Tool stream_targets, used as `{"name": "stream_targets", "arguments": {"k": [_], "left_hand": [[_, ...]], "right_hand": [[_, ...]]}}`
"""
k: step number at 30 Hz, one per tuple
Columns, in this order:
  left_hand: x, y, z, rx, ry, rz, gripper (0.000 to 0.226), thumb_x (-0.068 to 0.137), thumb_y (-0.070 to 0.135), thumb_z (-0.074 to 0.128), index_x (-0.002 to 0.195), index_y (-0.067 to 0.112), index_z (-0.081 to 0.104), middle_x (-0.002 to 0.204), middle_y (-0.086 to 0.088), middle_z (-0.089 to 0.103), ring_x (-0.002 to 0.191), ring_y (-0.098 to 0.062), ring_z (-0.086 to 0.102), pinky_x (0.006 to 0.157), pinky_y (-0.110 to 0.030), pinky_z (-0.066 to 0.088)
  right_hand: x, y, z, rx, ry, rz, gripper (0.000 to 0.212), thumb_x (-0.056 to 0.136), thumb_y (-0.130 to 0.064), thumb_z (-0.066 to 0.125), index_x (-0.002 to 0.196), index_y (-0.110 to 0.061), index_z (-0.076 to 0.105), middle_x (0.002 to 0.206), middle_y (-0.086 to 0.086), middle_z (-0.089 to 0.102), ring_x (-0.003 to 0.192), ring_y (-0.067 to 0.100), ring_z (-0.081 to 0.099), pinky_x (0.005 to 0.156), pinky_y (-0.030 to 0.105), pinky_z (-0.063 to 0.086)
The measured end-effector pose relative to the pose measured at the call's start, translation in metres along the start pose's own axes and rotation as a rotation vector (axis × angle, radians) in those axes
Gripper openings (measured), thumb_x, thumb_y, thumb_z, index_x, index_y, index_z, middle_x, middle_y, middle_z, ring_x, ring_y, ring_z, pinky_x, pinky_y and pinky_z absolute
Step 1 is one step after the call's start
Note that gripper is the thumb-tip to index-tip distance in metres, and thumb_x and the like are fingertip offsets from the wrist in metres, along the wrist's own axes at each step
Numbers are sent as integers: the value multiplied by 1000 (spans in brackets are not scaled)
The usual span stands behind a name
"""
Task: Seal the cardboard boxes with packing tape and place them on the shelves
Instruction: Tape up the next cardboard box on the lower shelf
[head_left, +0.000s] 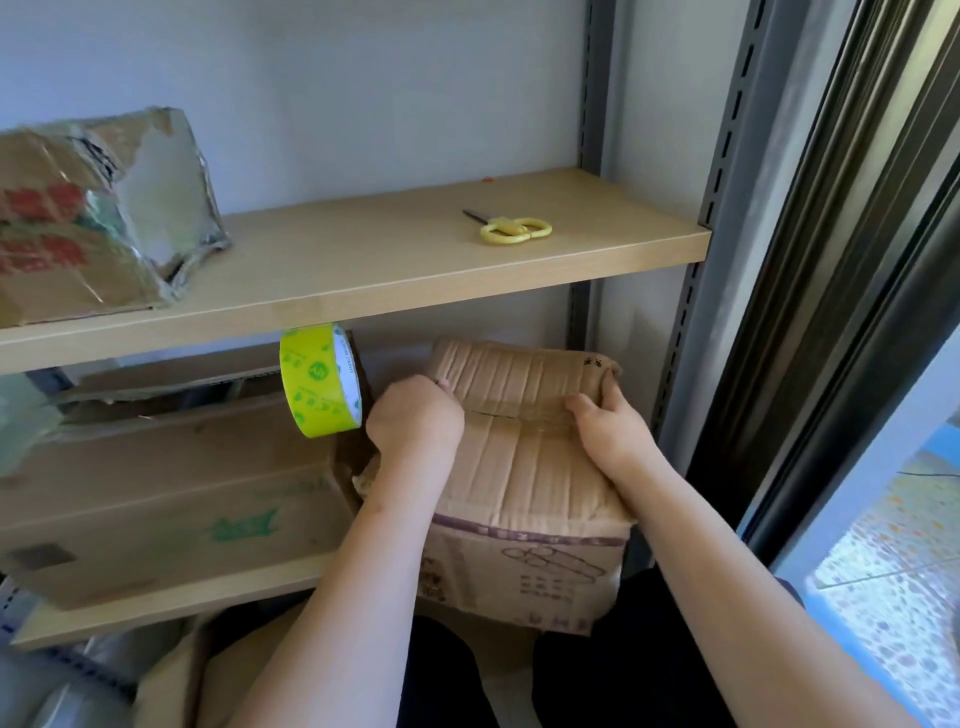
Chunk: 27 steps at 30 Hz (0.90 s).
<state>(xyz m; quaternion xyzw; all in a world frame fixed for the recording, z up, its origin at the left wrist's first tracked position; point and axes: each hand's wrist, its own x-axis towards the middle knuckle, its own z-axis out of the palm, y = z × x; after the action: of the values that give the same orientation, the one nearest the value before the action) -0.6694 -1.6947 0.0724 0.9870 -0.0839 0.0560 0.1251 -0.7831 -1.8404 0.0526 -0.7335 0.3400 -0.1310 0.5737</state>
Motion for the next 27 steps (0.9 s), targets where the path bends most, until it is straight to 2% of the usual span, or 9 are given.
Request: {"name": "stream_targets", "arguments": {"k": [5, 8, 11, 14, 17, 19, 22, 25, 27], "left_hand": [[-11, -24, 7, -134, -85, 42, 57, 104, 49, 28, 126, 2, 51, 122, -21, 62, 113, -39, 59, 81, -38, 44], [-14, -32, 12, -128, -65, 69, 55, 104, 50, 26, 121, 5, 50, 114, -19, 65, 105, -39, 62, 74, -37, 43], [-1, -28, 9, -158, -60, 100, 53, 103, 50, 30, 114, 6, 58, 110, -17, 66, 103, -37, 62, 73, -35, 42], [24, -16, 10, -185, -106, 183, 53, 102, 52, 33, 112, 9, 62, 111, -14, 67, 103, -35, 62, 83, -38, 51], [36, 1, 2, -228, -122, 282, 46, 104, 46, 33, 120, 14, 62, 123, -13, 65, 114, -33, 59, 97, -44, 49], [23, 3, 3, -232, 0, 315, 43, 104, 38, 35, 134, 17, 59, 145, -11, 51, 138, -30, 42, 116, -44, 30], [-60, 0, 14, -441, 383, 103, 58, 98, 35, 42, 149, 7, 39, 162, -17, 22, 151, -31, 15, 122, -43, 8], [-119, 22, 32, -929, 79, -247, 91, 93, 44, 40, 154, 2, -13, 163, -20, -13, 152, -33, -4, 122, -45, 8], [-114, 37, 45, -1003, -53, -322, 102, 92, 49, 44, 148, 13, -33, 163, -13, -20, 152, -29, -8, 122, -50, 12]], "right_hand": [[-6, 11, -6, -3, 4, -41, 70, 96, -48, 49, 157, -31, 19, 155, 2, 35, 137, 27, 41, 110, 40, 38], [-6, 23, -9, 219, 82, -14, 51, 102, -39, 43, 150, -22, 38, 142, -3, 47, 121, 19, 48, 95, 31, 37], [3, 27, -10, 282, 181, -22, 48, 102, -28, 42, 149, -33, 34, 149, 5, 42, 133, 25, 45, 109, 37, 36], [15, 28, -2, 365, 111, -17, 53, 98, -34, 39, 143, -59, 29, 149, -2, 46, 131, 26, 49, 113, 48, 37], [37, 36, 2, 354, 168, -33, 58, 97, -42, 34, 154, -42, 20, 157, -1, 34, 142, 27, 37, 117, 50, 30], [47, 35, 3, 319, 206, -13, 61, 94, -46, 33, 154, -37, 23, 159, 1, 30, 143, 29, 34, 117, 52, 29], [52, 27, 4, 318, 213, 4, 55, 95, -45, 33, 150, -37, 31, 152, 2, 39, 133, 29, 44, 113, 51, 35], [54, 20, 5, 300, 230, 25, 47, 101, -34, 35, 148, -30, 34, 138, 8, 54, 122, 33, 53, 106, 47, 41], [51, 21, 3, 245, 260, 12, 45, 104, -30, 34, 149, -25, 34, 139, 13, 54, 123, 36, 52, 105, 44, 42]]}}
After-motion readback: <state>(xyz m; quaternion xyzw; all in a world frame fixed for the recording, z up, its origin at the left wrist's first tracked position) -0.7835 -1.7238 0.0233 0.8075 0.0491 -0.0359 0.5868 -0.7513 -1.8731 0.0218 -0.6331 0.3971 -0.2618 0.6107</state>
